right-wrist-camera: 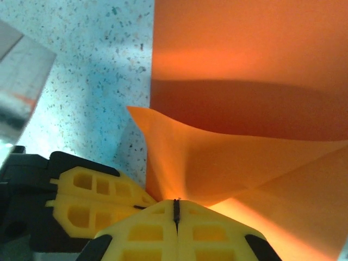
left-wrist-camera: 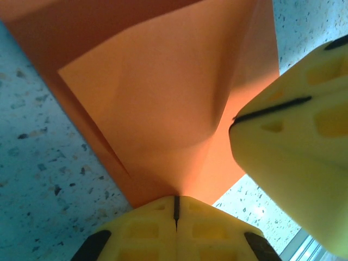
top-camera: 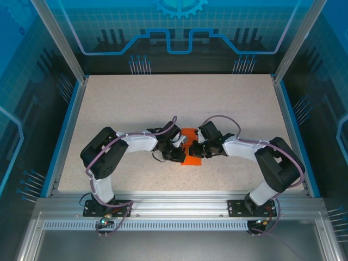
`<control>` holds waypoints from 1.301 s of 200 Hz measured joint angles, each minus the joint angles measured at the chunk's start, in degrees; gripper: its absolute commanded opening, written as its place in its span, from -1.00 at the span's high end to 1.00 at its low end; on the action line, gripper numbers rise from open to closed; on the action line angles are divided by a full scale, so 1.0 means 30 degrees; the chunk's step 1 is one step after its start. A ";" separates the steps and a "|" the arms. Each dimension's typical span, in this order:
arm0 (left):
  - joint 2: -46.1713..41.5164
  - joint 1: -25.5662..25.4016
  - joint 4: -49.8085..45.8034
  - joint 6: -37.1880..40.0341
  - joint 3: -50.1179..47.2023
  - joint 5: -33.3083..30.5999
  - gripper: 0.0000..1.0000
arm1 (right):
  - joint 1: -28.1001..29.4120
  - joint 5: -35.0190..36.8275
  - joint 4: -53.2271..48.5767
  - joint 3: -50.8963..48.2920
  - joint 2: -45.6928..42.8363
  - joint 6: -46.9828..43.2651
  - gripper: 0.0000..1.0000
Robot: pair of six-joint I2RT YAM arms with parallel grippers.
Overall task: Fold a paper plane with a square sheet of paper (fold left side to right side)
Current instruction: Fold the triangle a second time at the center of the table.
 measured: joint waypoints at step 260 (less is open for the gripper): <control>0.0000 -0.0131 0.0080 0.0313 0.0000 -0.0240 1.00 | -0.0233 -0.0386 0.0933 -0.0095 0.1625 -0.1399 0.90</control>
